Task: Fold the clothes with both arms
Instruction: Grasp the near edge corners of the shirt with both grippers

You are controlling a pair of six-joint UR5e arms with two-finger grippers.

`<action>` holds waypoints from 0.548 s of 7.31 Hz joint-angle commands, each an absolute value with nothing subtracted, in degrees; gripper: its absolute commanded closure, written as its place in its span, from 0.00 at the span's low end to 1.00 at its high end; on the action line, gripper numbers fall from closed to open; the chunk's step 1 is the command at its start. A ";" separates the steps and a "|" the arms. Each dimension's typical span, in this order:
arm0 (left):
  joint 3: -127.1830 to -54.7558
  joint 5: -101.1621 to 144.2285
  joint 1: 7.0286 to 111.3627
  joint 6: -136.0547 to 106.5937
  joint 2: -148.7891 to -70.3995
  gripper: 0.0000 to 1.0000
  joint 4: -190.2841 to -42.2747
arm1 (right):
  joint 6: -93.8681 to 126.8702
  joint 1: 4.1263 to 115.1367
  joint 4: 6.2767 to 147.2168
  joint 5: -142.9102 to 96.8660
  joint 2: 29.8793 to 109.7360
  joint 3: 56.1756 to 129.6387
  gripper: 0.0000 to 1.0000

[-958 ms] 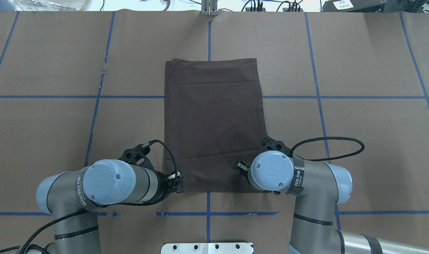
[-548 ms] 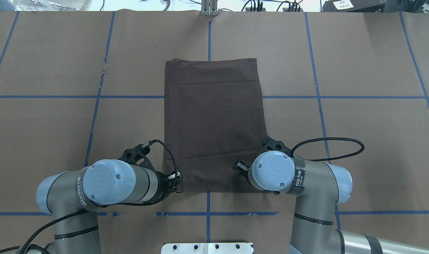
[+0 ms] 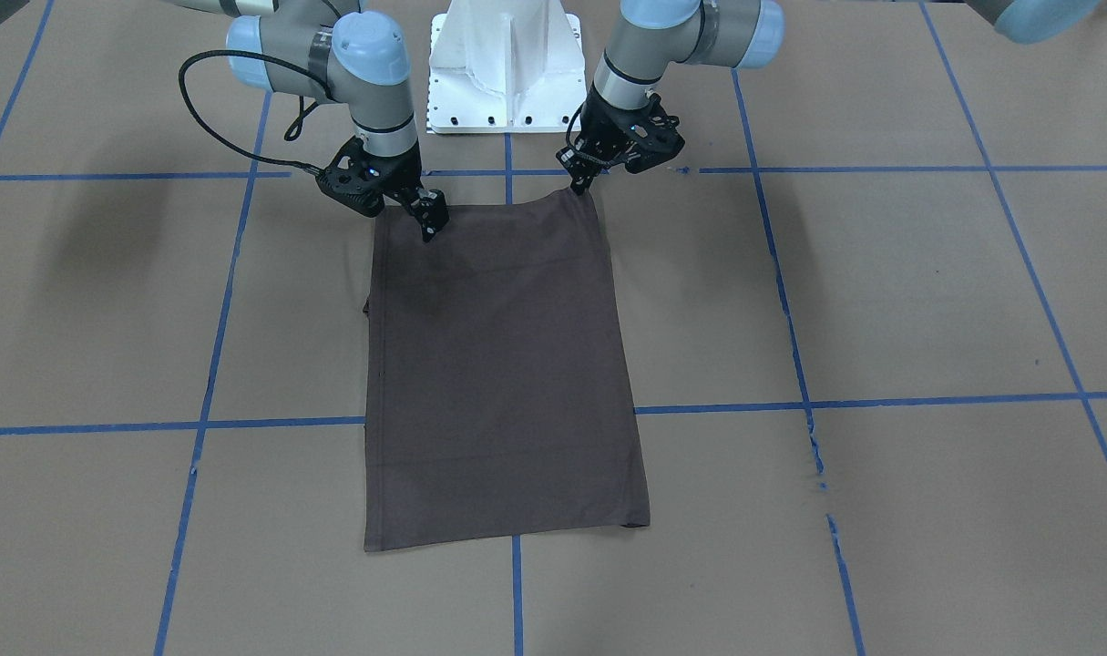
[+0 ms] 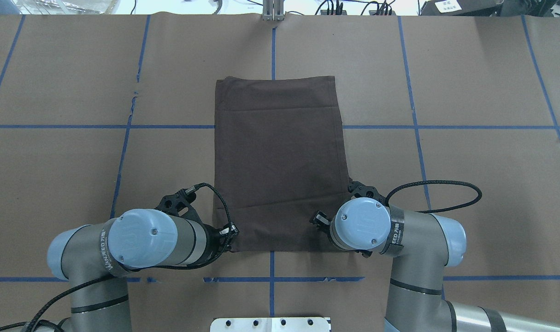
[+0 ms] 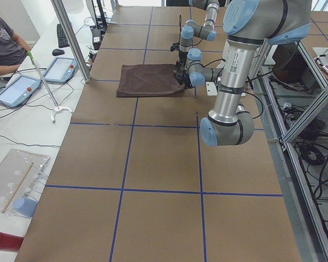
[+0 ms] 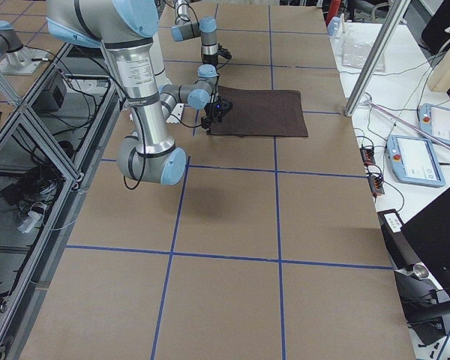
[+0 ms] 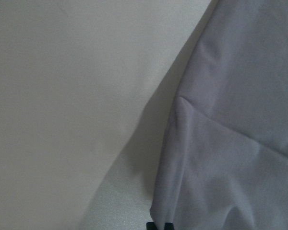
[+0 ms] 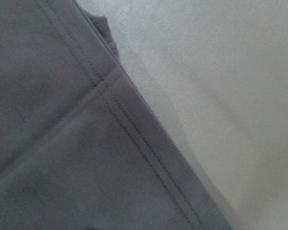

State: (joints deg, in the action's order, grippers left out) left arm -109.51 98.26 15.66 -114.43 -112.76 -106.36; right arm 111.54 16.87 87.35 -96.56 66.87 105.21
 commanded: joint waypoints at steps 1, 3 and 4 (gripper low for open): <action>-109.42 98.26 15.56 -114.43 -112.76 1.00 -106.35 | 111.71 16.88 87.36 -96.59 67.32 105.38 0.00; -109.34 98.26 15.64 -114.43 -112.76 1.00 -106.35 | 113.45 16.79 87.36 -96.68 67.24 105.38 0.29; -109.34 98.26 15.64 -114.43 -112.68 1.00 -106.35 | 113.73 16.79 87.36 -96.77 67.15 105.47 0.71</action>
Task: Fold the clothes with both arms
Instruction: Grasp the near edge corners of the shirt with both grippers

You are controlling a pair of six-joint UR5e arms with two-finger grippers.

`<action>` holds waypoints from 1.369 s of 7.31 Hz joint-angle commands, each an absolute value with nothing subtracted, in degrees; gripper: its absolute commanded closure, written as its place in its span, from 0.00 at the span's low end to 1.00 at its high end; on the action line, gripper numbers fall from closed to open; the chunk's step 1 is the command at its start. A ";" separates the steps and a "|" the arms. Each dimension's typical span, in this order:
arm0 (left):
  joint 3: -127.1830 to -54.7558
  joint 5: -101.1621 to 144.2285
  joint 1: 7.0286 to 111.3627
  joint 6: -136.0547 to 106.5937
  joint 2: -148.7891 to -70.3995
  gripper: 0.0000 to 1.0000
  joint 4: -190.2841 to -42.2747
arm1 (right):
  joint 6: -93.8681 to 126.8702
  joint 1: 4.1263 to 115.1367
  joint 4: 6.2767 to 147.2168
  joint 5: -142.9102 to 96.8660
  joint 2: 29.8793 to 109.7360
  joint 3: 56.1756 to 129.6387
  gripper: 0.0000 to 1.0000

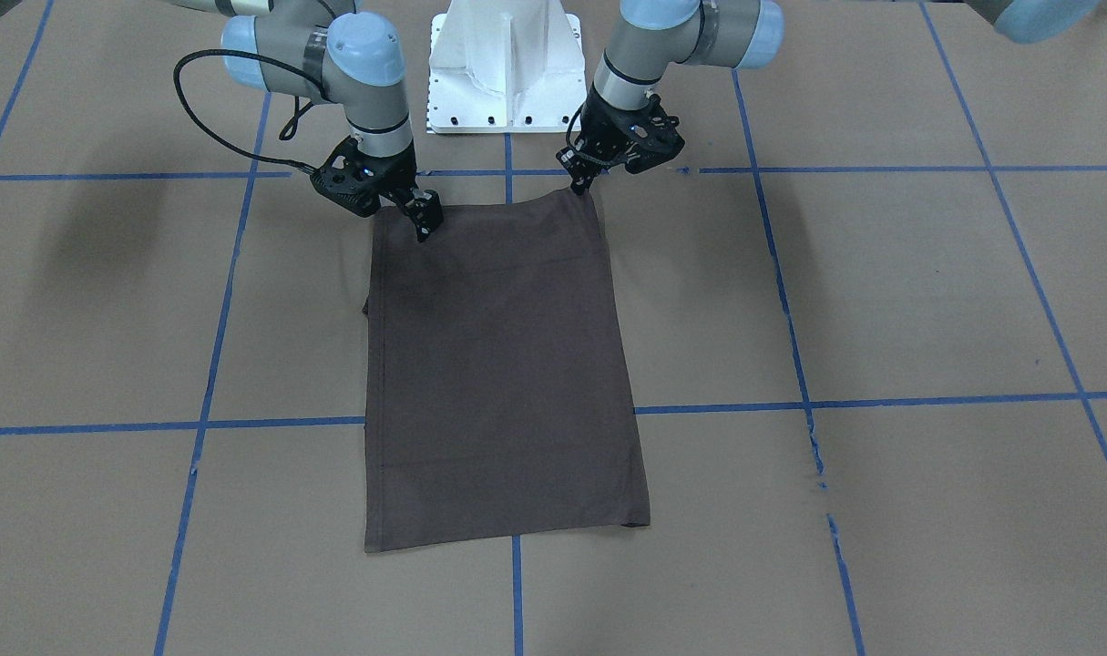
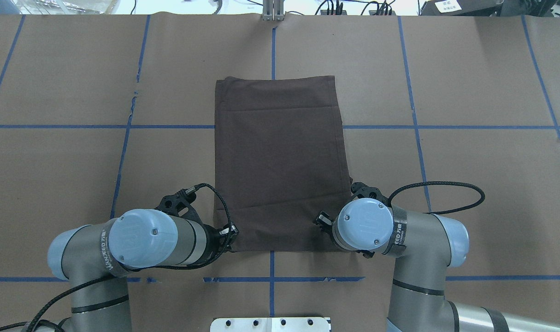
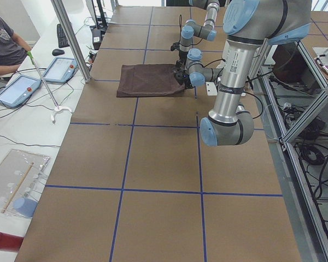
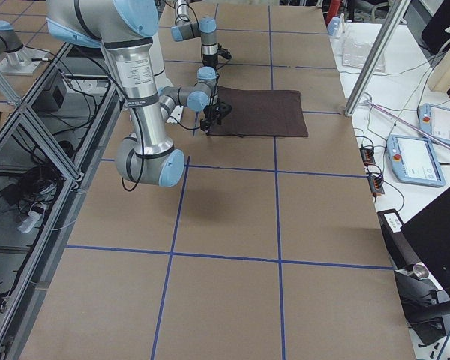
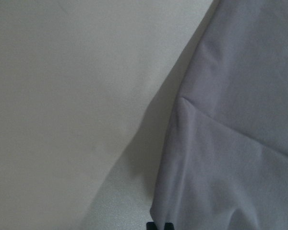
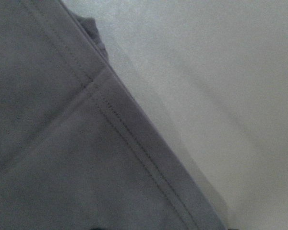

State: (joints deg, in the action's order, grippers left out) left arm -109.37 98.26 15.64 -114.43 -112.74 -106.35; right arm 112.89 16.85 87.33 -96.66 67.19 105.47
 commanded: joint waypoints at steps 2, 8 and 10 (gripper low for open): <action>-109.25 98.26 15.64 -114.43 -112.68 1.00 -106.35 | 113.82 16.79 87.45 -97.29 66.80 105.47 0.87; -108.98 98.26 15.47 -114.43 -112.76 1.00 -106.35 | 113.82 16.96 87.54 -97.29 66.27 107.22 1.00; -109.59 98.26 15.56 -114.43 -112.68 1.00 -106.35 | 114.08 17.05 87.45 -97.21 66.27 109.32 1.00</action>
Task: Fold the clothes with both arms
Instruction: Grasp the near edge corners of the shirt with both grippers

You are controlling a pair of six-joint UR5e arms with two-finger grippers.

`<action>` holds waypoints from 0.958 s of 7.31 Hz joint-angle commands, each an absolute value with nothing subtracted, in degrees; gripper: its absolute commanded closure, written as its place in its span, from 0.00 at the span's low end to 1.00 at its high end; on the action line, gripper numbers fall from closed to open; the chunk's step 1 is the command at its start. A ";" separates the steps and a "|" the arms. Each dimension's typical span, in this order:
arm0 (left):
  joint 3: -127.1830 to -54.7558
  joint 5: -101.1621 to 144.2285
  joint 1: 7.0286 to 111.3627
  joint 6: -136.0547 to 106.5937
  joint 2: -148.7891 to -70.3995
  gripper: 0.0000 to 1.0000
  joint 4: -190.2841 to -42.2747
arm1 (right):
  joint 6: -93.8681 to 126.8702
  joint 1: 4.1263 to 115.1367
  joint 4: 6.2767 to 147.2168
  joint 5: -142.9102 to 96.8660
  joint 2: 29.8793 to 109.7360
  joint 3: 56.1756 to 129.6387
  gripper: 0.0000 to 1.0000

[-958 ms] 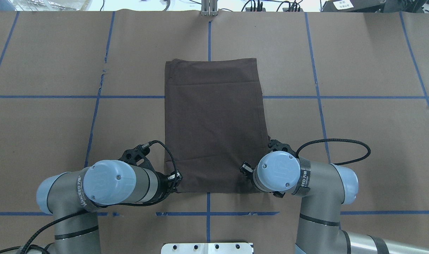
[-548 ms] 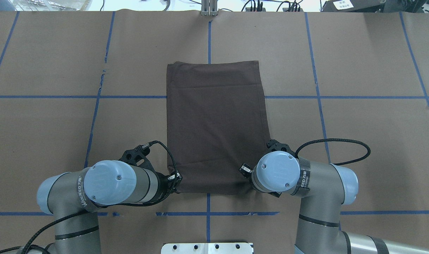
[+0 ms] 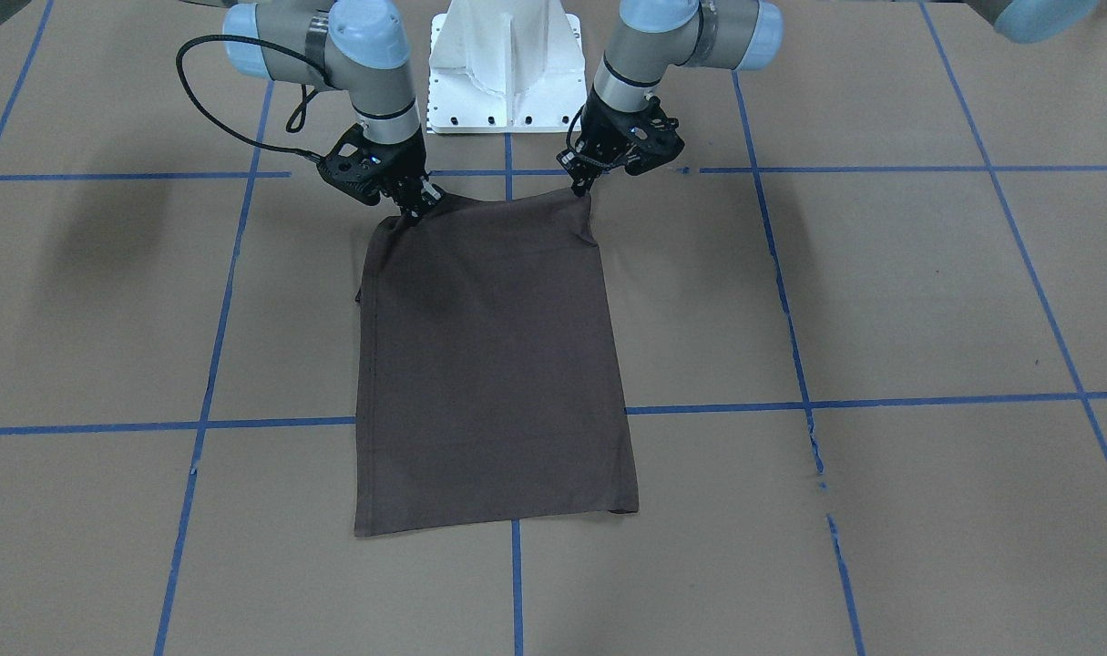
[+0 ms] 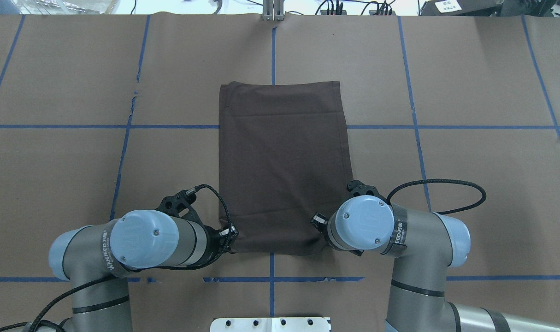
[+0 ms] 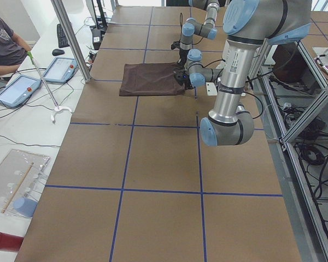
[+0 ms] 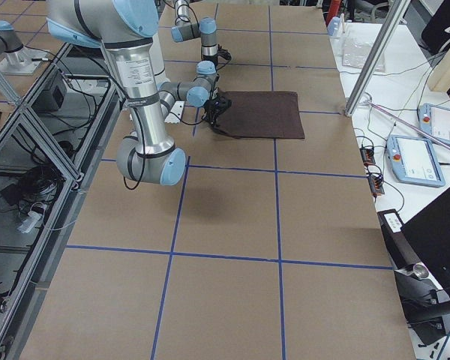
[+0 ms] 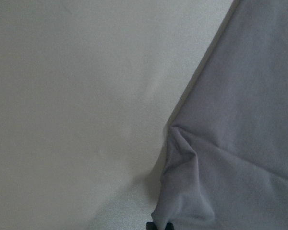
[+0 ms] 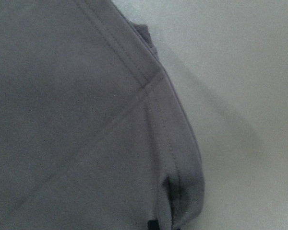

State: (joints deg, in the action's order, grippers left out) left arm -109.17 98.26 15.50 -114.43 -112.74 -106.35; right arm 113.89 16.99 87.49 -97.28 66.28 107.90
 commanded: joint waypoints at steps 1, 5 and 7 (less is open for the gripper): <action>-110.47 98.26 15.47 -114.43 -112.59 1.00 -106.35 | 114.17 17.05 87.45 -97.29 66.36 110.64 1.00; -127.22 98.17 8.29 -114.61 -111.80 1.00 -92.42 | 114.08 14.09 86.75 -100.98 70.75 122.06 1.00; -132.26 98.26 5.89 -114.96 -111.80 1.00 -87.20 | 114.17 10.64 86.84 -101.51 70.75 124.01 1.00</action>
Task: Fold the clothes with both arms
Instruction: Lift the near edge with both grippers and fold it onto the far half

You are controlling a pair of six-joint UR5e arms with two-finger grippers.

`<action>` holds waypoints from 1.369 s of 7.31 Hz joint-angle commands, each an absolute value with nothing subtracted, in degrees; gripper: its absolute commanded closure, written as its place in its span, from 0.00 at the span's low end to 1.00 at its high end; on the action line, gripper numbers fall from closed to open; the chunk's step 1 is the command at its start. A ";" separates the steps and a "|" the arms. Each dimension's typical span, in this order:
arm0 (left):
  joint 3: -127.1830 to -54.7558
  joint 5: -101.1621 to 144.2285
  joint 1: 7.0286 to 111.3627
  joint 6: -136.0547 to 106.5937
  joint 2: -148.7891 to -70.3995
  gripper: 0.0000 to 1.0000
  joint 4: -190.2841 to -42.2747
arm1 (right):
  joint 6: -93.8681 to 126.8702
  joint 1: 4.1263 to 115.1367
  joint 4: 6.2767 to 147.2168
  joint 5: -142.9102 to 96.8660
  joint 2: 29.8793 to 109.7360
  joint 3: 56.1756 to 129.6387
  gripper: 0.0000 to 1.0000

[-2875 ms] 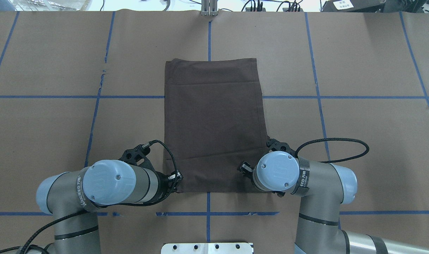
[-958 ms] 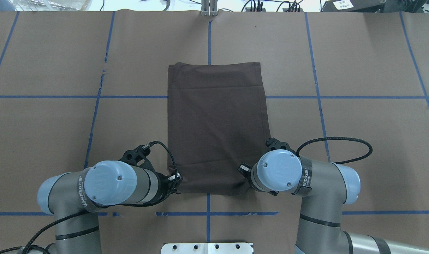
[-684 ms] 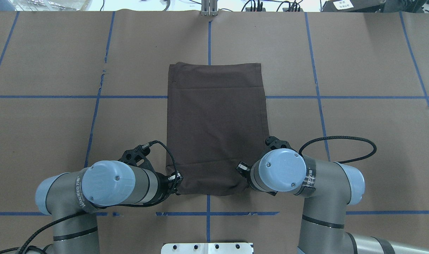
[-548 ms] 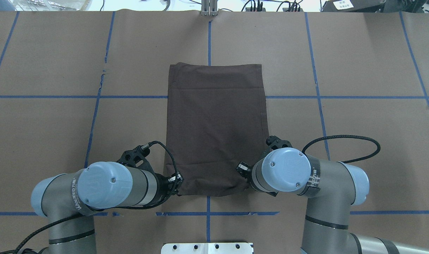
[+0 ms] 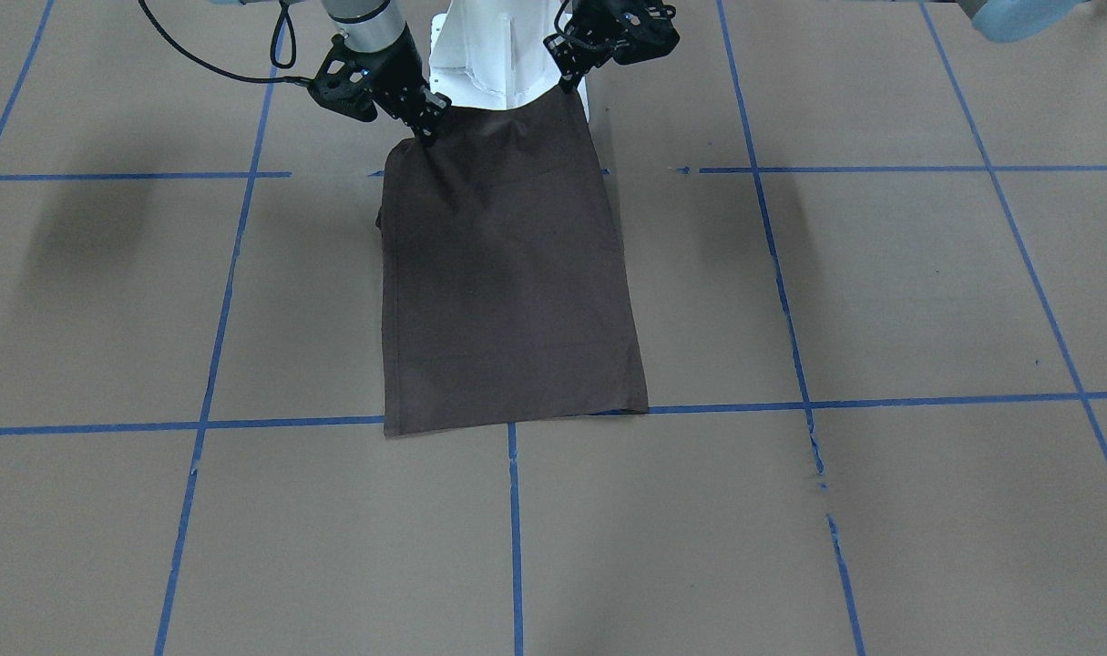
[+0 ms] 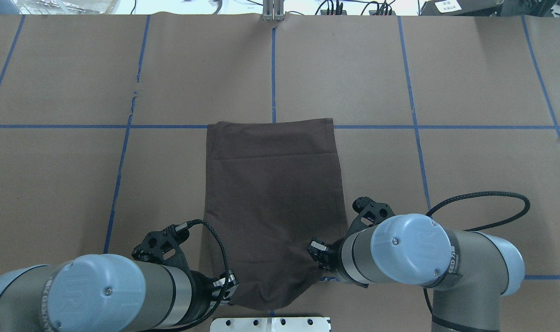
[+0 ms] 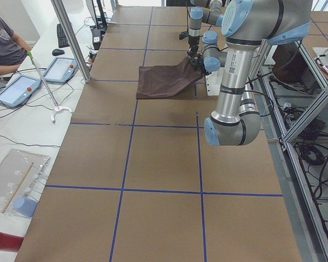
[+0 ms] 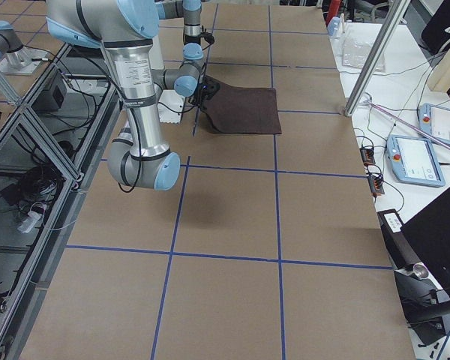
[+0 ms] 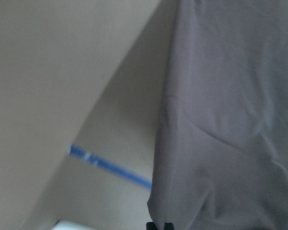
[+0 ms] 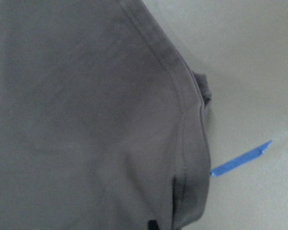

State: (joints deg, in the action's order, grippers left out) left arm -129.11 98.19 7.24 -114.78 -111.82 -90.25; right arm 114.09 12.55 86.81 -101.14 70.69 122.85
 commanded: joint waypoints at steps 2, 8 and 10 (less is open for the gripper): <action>-132.01 98.44 8.42 -114.43 -112.06 1.00 -87.27 | 113.47 12.29 86.75 -101.25 70.05 121.92 1.00; -121.47 98.70 24.86 -107.77 -116.10 1.00 -90.42 | 110.31 31.54 85.53 -111.18 58.55 103.57 1.00; -115.00 98.70 26.71 -107.67 -116.19 1.00 -97.96 | 110.39 34.70 79.56 -113.55 56.17 96.27 1.00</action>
